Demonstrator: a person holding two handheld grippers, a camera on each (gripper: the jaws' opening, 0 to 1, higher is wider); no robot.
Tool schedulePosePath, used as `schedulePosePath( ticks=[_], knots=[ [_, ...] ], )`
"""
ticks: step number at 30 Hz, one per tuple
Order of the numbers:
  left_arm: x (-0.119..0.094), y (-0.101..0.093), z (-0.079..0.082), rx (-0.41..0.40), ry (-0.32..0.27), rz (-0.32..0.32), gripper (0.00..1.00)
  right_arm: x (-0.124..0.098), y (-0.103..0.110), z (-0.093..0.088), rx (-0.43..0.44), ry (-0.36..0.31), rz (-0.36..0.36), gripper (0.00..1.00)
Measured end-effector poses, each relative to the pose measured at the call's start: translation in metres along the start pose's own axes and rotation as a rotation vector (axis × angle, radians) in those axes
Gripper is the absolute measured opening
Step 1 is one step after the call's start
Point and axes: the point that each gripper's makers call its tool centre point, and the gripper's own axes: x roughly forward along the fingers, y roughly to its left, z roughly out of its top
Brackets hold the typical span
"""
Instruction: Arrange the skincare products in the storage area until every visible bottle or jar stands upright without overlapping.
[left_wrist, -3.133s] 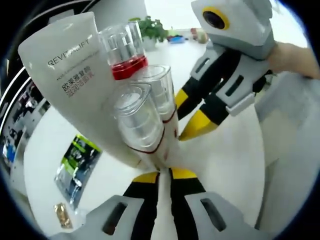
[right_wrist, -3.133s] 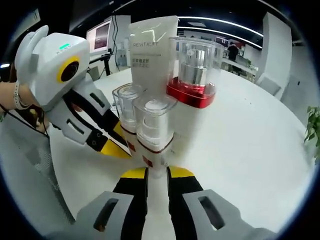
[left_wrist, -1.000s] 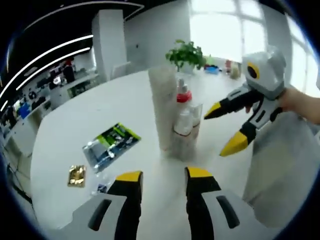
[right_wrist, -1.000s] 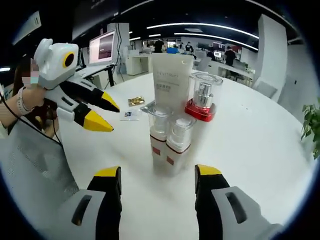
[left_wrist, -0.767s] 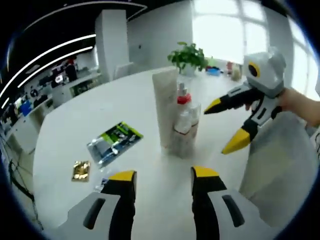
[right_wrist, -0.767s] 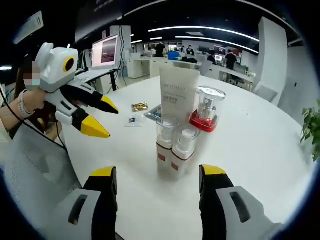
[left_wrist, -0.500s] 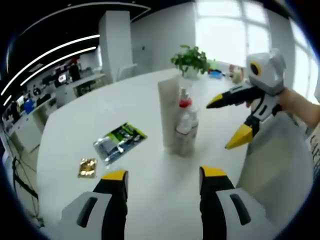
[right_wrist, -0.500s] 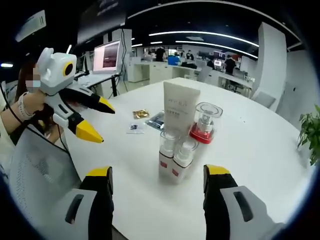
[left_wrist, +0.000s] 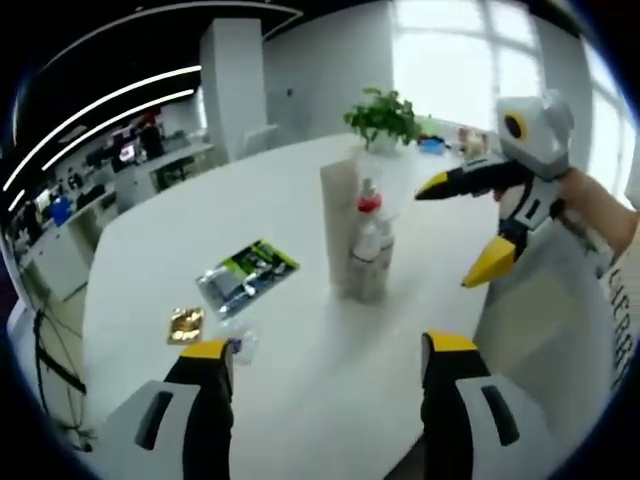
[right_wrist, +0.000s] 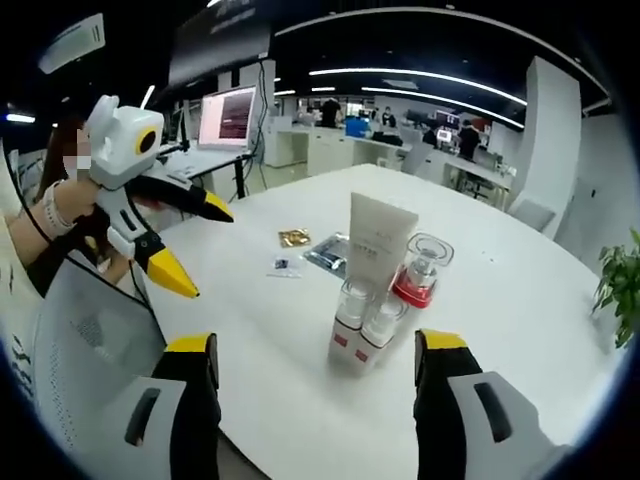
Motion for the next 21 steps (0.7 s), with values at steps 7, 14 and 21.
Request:
schedulePosePath(
  ticks=[7, 14, 21],
  knots=[
    [-0.014, -0.01, 0.004, 0.008, -0.009, 0.009, 0.84, -0.005, -0.002, 0.005, -0.013, -0.003, -0.013, 0.86],
    [-0.023, -0.002, 0.001, -0.001, -0.017, 0.034, 0.89, -0.007, 0.001, 0.008, -0.015, -0.01, -0.011, 0.93],
    [-0.025, 0.001, 0.0, -0.008, -0.023, 0.047, 0.98, -0.004, 0.007, 0.008, -0.037, 0.008, -0.002, 1.0]
  ],
)
